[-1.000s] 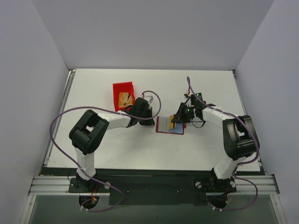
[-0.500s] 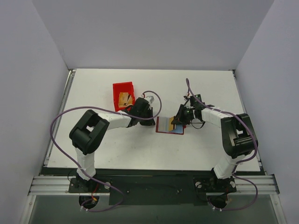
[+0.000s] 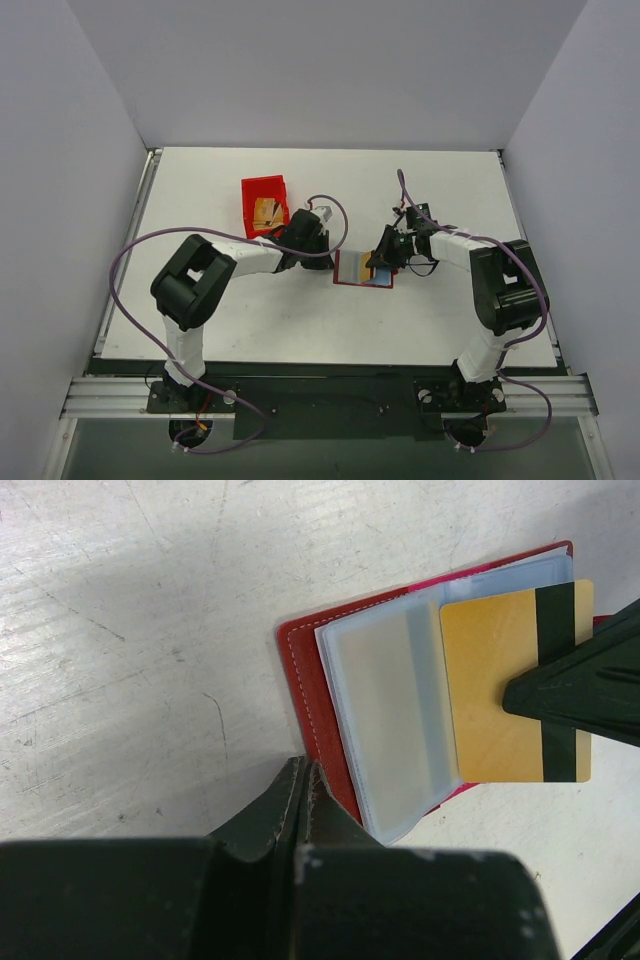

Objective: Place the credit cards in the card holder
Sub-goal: Insert the credit card into the card holder.

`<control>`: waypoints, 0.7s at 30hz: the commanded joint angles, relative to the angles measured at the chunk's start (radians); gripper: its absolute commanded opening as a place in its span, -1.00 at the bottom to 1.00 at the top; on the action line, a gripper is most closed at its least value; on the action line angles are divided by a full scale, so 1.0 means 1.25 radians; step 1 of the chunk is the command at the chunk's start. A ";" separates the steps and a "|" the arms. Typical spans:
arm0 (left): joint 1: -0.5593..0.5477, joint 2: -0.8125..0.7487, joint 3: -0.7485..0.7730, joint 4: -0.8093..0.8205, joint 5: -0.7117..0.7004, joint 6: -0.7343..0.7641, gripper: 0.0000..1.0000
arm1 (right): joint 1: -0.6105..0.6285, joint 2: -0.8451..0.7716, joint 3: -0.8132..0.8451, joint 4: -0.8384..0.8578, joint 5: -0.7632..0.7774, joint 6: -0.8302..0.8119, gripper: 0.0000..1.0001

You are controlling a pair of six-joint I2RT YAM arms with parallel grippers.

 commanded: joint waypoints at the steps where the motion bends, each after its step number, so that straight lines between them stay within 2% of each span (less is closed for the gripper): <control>1: -0.004 0.014 0.032 0.006 0.014 0.004 -1.00 | 0.001 0.007 0.005 0.003 -0.015 0.000 -1.00; 21: -0.004 0.016 0.032 0.005 0.015 0.006 -1.00 | 0.002 -0.026 -0.007 0.010 -0.013 -0.002 -1.00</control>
